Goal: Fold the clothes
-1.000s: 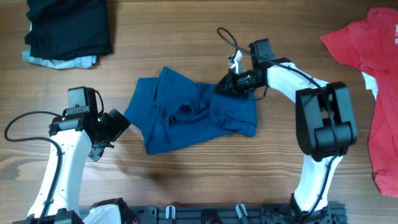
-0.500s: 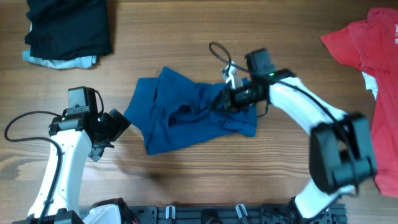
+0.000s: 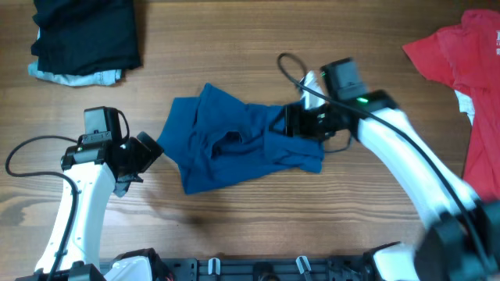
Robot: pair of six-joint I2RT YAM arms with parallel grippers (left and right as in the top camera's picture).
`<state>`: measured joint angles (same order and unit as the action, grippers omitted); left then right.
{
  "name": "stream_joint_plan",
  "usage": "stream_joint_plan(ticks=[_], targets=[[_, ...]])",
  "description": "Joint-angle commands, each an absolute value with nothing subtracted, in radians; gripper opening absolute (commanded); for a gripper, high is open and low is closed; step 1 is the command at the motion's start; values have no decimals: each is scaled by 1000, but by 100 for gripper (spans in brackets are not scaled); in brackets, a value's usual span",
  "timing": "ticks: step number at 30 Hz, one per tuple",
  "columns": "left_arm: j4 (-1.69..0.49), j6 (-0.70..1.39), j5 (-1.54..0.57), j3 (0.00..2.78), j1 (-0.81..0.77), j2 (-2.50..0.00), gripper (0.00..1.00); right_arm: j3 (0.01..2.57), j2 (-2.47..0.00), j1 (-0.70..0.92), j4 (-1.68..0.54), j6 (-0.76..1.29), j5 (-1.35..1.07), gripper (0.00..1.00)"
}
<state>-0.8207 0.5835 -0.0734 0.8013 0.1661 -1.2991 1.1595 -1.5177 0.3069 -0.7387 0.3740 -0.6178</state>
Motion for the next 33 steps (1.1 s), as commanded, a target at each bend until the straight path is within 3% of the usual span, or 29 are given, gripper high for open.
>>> stream_joint_plan(ticks=[1,5,10,15,18,23,33], targets=[[-673,386,-274,812,175,-1354,100,1176,-1351,308,-797,377,-516,99],[-506,316,-326,812,203,-1499,100,1176,-1275,308,-922,308,-516,99],[-353,201,-582,812,339,-1719,100,1176,-1274,308,-1050,178,-514,97],[-298,133,-636,812,397,-1742,100,1176,-1274,308,-1048,133,-511,96],[-253,89,-703,812,380,-1747,99,1176,-1274,308,-1048,134,-512,96],[-270,89,-702,812,281,-1764,85,1171,-1274,308,-1052,135,-516,96],[-475,75,-674,812,151,-1820,91,1169,-1274,308,-1052,131,-516,96]])
